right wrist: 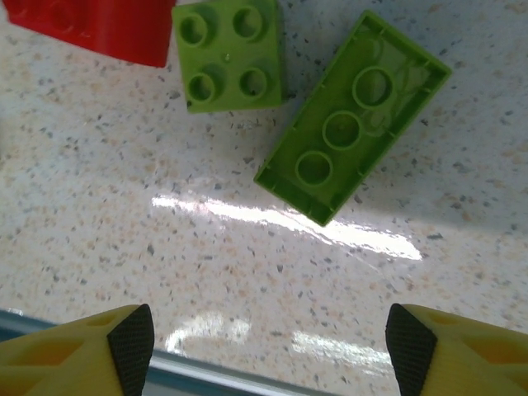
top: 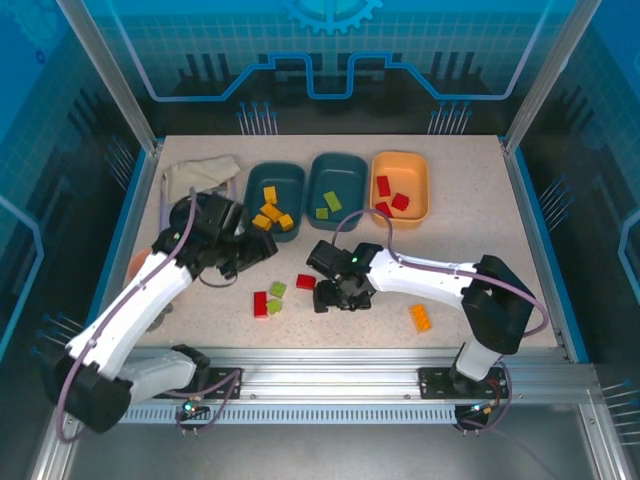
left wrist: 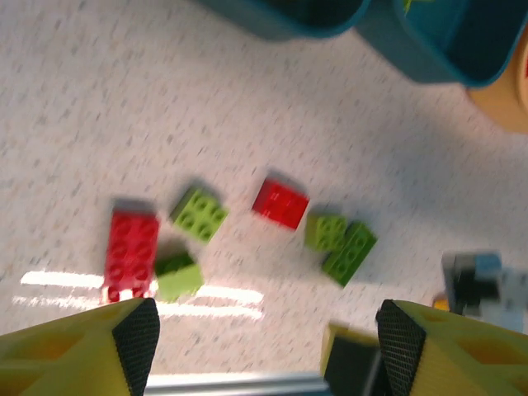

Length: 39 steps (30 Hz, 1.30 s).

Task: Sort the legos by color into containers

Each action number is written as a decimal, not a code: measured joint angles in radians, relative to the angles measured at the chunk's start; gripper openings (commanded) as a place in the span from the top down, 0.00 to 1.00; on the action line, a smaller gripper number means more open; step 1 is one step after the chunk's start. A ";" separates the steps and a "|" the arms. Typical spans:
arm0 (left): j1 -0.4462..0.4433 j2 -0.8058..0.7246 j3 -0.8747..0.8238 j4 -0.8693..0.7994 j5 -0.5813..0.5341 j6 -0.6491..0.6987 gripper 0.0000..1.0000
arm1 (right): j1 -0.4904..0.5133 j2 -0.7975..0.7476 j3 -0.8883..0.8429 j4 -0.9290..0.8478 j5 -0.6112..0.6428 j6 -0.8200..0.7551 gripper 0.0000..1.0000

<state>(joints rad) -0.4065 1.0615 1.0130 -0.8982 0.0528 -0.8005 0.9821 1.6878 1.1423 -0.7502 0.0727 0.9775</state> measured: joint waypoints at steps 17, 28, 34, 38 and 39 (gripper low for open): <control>-0.009 -0.235 -0.119 -0.046 0.033 -0.066 0.26 | -0.041 0.151 0.021 0.066 0.066 0.074 0.30; -0.042 -0.230 -0.119 -0.038 0.032 -0.092 0.25 | -0.119 0.162 0.011 0.080 0.085 0.051 0.52; -0.068 -0.210 -0.119 -0.003 0.036 -0.092 0.26 | -0.122 0.137 -0.018 0.099 0.092 0.041 0.65; -0.091 -0.203 -0.129 0.052 0.063 -0.091 0.26 | -0.122 0.109 -0.044 0.118 0.102 0.032 0.70; -0.096 -0.201 -0.134 0.066 0.071 -0.091 0.26 | -0.122 0.101 -0.048 0.114 0.109 0.027 0.70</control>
<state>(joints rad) -0.5026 0.8608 0.8791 -0.8326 0.1238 -0.8913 0.8597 1.7889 1.0939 -0.6357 0.1818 1.0042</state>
